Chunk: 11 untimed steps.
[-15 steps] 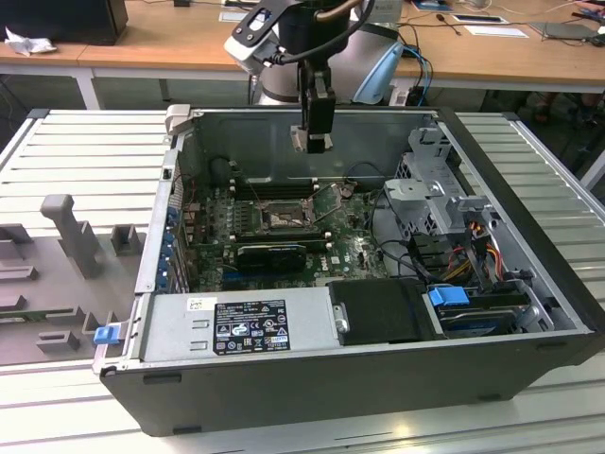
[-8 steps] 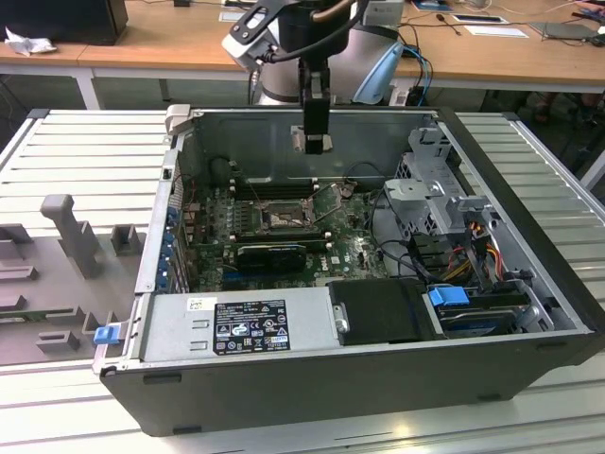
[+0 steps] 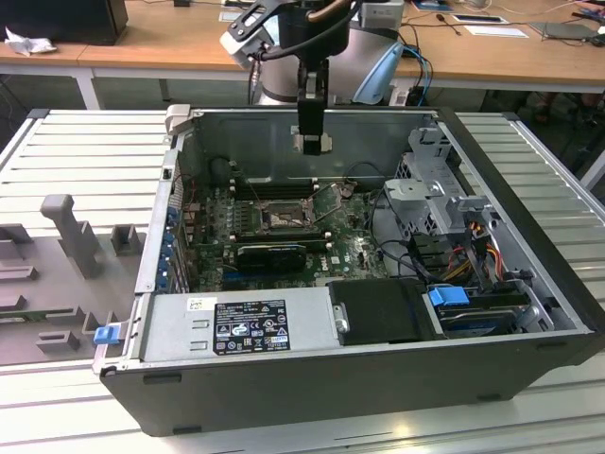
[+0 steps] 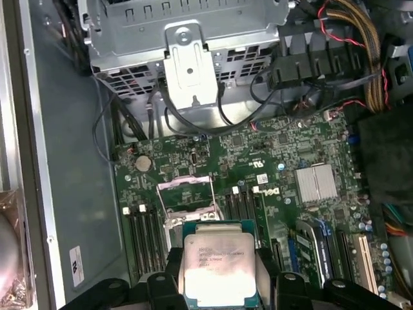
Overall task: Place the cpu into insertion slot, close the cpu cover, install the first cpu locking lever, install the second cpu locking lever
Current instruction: 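Place the cpu into insertion slot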
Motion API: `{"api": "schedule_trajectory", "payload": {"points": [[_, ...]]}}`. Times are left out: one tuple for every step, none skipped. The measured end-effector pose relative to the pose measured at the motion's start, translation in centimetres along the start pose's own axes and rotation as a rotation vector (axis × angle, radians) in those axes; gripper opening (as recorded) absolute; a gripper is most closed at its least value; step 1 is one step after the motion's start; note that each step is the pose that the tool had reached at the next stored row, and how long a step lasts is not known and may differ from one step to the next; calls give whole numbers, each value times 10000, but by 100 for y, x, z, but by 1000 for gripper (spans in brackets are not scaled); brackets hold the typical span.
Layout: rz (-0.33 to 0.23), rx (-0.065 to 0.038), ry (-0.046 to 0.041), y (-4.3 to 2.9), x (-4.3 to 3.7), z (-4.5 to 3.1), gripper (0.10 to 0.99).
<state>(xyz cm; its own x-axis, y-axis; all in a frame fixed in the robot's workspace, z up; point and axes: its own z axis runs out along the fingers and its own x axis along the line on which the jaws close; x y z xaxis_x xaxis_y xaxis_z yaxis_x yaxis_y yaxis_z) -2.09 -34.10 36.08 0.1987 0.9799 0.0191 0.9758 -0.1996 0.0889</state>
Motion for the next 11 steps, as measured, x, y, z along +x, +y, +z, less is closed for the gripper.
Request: {"api": "schedule_trajectory", "payload": {"points": [[133, -3, -12, 0, 0, 1, 529], [326, -6, -29, 0, 0, 1, 529], [430, -8, -38, 0, 0, 2, 529], [513, -10, -46, 0, 0, 2, 529], [677, -13, -60, 0, 0, 3, 529], [834, -16, -74, 0, 0, 3, 529], [918, -18, -82, 0, 0, 4, 529], [997, -19, -89, 0, 0, 4, 529], [1074, -21, -96, 0, 0, 4, 529], [1170, -22, -105, 0, 0, 4, 529], [1392, -26, -125, 0, 0, 5, 529]]}}
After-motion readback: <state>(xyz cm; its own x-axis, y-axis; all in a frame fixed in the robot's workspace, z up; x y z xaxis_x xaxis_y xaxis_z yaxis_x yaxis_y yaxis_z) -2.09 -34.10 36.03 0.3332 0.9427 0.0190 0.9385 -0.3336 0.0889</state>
